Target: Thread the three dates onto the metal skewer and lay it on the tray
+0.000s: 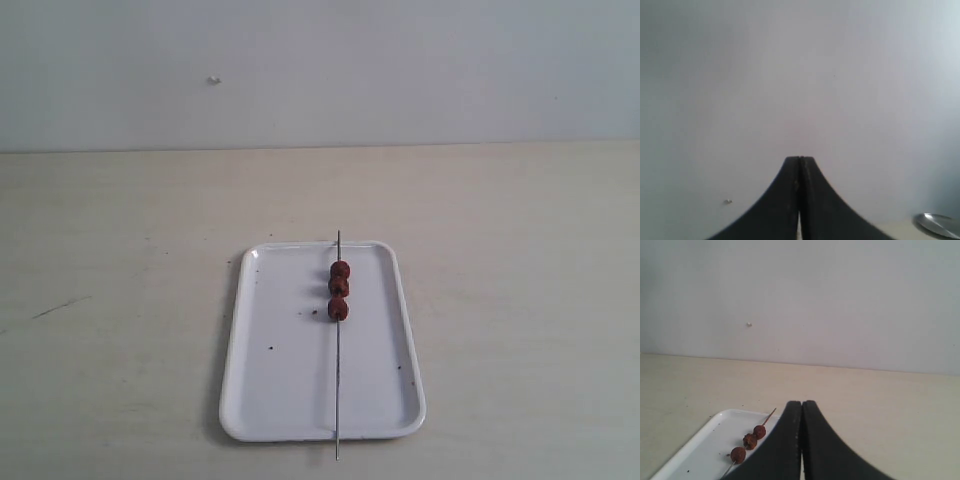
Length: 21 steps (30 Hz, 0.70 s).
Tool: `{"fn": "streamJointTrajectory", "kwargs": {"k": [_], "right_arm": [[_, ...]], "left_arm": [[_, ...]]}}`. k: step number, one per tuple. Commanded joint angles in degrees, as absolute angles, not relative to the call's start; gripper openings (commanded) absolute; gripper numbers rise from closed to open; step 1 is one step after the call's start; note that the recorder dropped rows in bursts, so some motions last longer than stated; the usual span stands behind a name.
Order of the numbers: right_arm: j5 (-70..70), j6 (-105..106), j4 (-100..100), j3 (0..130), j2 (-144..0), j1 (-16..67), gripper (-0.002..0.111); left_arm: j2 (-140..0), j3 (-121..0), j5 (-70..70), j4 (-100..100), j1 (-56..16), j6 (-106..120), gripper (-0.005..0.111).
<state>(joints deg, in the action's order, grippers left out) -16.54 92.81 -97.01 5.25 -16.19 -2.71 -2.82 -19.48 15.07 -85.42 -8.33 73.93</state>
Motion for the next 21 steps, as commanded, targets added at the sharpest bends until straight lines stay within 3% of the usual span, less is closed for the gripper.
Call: {"fn": "streamJointTrajectory", "kwargs": {"k": [1, 7, 16, 21], "right_arm": [[-16.58, 92.73, -97.01, 4.95, -15.97, -2.67, 0.000], [-16.58, 92.73, -97.01, 4.95, -15.97, -2.67, 0.000], [-16.58, 92.73, -97.01, 4.95, -15.97, -2.67, 0.000], [-16.58, 92.73, -97.01, 4.95, -15.97, -2.67, 0.000]], "left_arm": [[-2.46, -18.49, 21.72, -86.70, -5.57, 74.13, 0.000], [-2.46, -15.10, 20.29, -78.64, -5.14, 58.55, 0.000], [-2.46, -11.95, 16.80, -1.12, -5.14, -22.26, 0.000], [-2.46, -9.92, 14.82, 8.77, -5.14, -30.52, 0.000]]}}
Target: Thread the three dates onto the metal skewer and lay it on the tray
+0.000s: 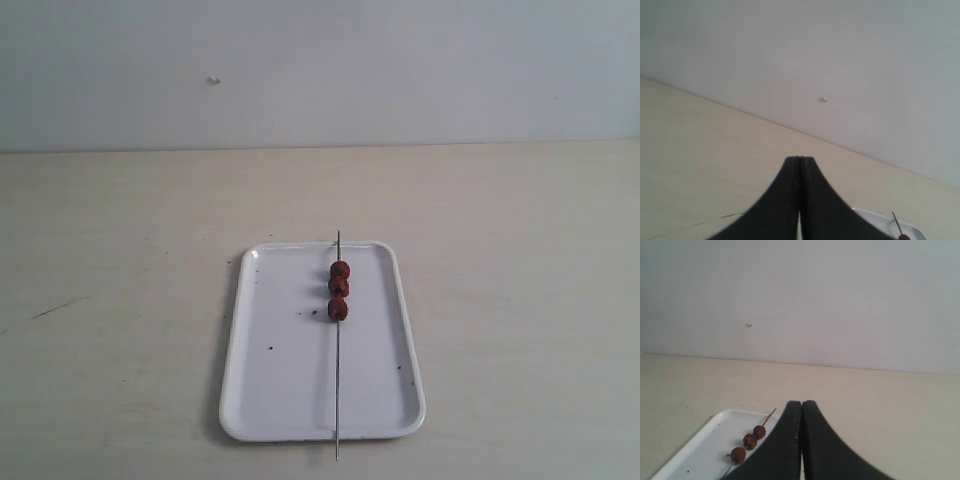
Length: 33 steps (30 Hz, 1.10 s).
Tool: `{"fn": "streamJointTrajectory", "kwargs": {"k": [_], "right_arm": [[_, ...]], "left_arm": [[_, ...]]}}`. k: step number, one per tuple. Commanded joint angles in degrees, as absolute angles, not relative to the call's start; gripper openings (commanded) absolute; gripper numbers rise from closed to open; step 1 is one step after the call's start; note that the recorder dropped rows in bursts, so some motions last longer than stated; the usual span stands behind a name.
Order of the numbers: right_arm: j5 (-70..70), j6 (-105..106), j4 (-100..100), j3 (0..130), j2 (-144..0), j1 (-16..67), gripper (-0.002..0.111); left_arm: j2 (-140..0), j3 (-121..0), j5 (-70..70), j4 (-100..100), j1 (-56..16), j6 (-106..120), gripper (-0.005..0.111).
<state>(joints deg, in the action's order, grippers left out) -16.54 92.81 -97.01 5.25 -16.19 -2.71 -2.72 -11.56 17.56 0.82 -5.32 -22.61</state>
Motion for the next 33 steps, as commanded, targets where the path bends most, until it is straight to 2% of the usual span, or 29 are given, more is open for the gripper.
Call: {"fn": "streamJointTrajectory", "kwargs": {"k": [1, 8, 12, 20, 33], "right_arm": [[-16.58, 92.73, -97.01, 4.95, -15.97, -2.67, 0.000], [-16.58, 92.73, -97.01, 4.95, -15.97, -2.67, 0.000], [-16.58, 92.73, -97.01, 4.95, -15.97, -2.67, 0.000], [-16.58, 92.73, -97.01, 4.95, -15.97, -2.67, 0.000], [-16.58, 92.73, -97.01, 4.95, -15.97, -2.67, 0.000]], "left_arm": [[-2.46, -9.43, 14.32, 8.77, -5.14, -30.39, 0.000], [-2.46, -1.68, 7.20, 8.39, -5.14, -19.75, 0.000], [-1.06, 0.00, 8.92, 7.06, -5.14, -15.82, 0.000], [0.00, 0.00, 20.96, 3.92, -5.14, -15.14, 0.000], [0.00, 0.00, 21.27, 4.04, -5.14, -15.14, 0.000]]}}
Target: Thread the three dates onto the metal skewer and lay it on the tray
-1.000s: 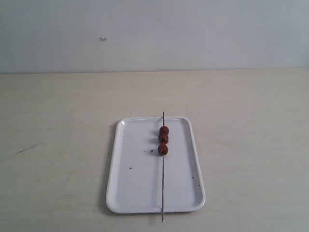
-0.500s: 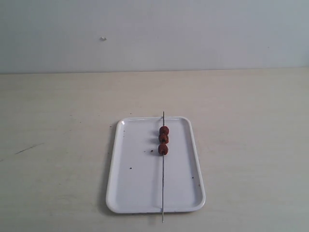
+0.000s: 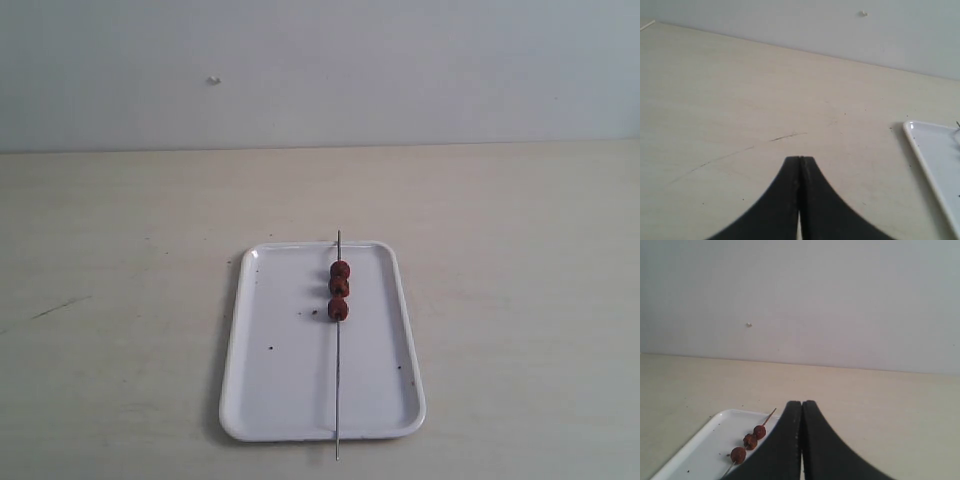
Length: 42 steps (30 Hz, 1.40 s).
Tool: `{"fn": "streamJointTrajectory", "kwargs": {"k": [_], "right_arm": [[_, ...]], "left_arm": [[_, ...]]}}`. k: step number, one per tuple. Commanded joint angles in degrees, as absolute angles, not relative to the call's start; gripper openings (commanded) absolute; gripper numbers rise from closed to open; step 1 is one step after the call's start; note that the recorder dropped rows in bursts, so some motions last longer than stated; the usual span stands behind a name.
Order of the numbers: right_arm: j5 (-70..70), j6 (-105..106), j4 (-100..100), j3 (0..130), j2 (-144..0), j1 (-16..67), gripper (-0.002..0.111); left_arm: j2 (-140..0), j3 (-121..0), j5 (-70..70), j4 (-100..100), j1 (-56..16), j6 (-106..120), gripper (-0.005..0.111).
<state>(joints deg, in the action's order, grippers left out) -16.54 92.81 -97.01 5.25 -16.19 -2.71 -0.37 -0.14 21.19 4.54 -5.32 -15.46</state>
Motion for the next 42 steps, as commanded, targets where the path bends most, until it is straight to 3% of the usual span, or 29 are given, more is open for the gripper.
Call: {"fn": "streamJointTrajectory", "kwargs": {"k": [1, 36, 42], "right_arm": [[-16.58, 92.73, -97.01, 4.95, -15.97, -2.67, 0.000], [-14.17, 90.12, -96.73, 4.95, -15.97, -2.67, 0.000], [-13.27, 62.06, -67.41, 4.95, -15.97, -2.67, 0.000]], "left_arm": [[0.00, 0.00, 21.27, 4.04, -5.14, -15.14, 0.000], [0.00, 0.00, 21.27, 4.04, -5.14, -15.14, 0.000], [0.00, 0.00, 21.27, 4.04, -5.14, -15.14, 0.000]]}}
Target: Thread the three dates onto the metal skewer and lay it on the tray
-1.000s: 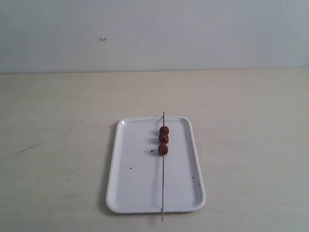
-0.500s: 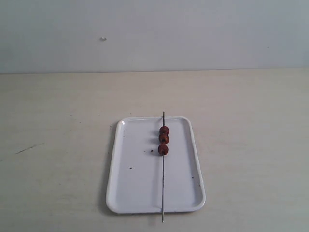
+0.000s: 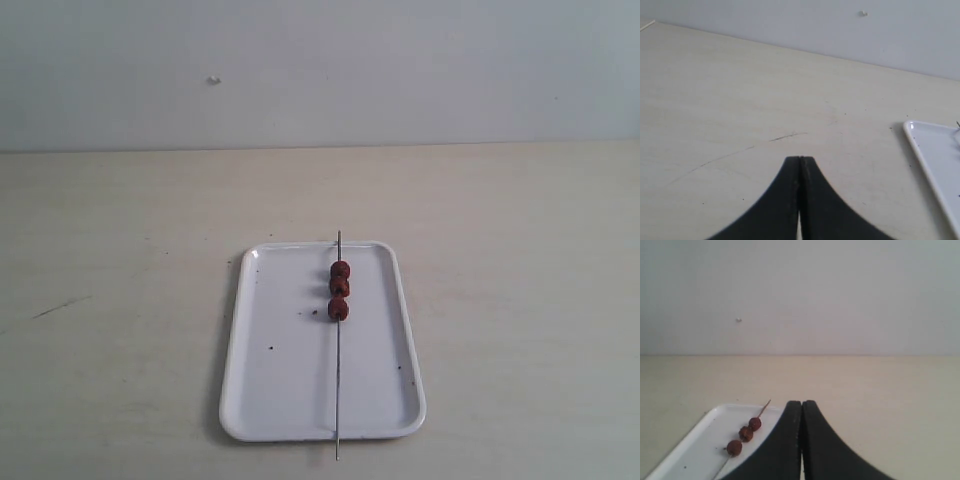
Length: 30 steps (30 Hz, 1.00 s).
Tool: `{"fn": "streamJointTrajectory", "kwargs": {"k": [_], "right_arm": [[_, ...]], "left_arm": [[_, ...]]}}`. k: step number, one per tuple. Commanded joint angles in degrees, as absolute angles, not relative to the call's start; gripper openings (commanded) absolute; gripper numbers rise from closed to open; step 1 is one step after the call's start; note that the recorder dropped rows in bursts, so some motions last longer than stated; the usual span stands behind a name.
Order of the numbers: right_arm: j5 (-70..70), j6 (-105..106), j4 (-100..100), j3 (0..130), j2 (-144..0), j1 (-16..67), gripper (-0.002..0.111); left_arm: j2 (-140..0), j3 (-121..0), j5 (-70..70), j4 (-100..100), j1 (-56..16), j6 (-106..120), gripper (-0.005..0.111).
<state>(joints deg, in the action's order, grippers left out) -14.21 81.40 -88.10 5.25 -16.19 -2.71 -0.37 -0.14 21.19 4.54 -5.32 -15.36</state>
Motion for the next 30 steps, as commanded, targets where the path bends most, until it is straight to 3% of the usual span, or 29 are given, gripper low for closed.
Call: {"fn": "streamJointTrajectory", "kwargs": {"k": [1, 5, 8, 18, 24, 30], "right_arm": [[-13.27, 54.69, -57.37, 4.95, -15.97, -2.67, 0.000], [-10.96, 15.01, -25.82, 4.95, -15.97, -2.67, 0.000], [-9.44, 1.51, -16.01, 4.95, -15.97, -2.67, 0.000], [-8.51, 0.41, -14.16, 4.46, -15.97, -2.67, 0.000], [3.03, 2.38, -14.40, 0.00, -15.97, -2.67, 0.000], [3.22, 8.80, -14.40, 0.00, -15.97, -2.82, 0.000]], "left_arm": [[0.00, 0.00, 21.27, 4.04, -5.14, -15.14, 0.000], [0.00, 0.00, 21.27, 4.04, -5.14, -15.14, 0.000], [0.00, 0.00, 21.27, 4.04, -5.14, -15.14, 0.000], [0.00, 0.00, 21.27, 4.04, -5.14, -15.14, 0.000], [0.00, 0.00, 21.27, 4.04, -5.14, -15.14, 0.000], [0.00, 0.00, 21.27, 4.14, -5.14, -15.14, 0.000]]}}
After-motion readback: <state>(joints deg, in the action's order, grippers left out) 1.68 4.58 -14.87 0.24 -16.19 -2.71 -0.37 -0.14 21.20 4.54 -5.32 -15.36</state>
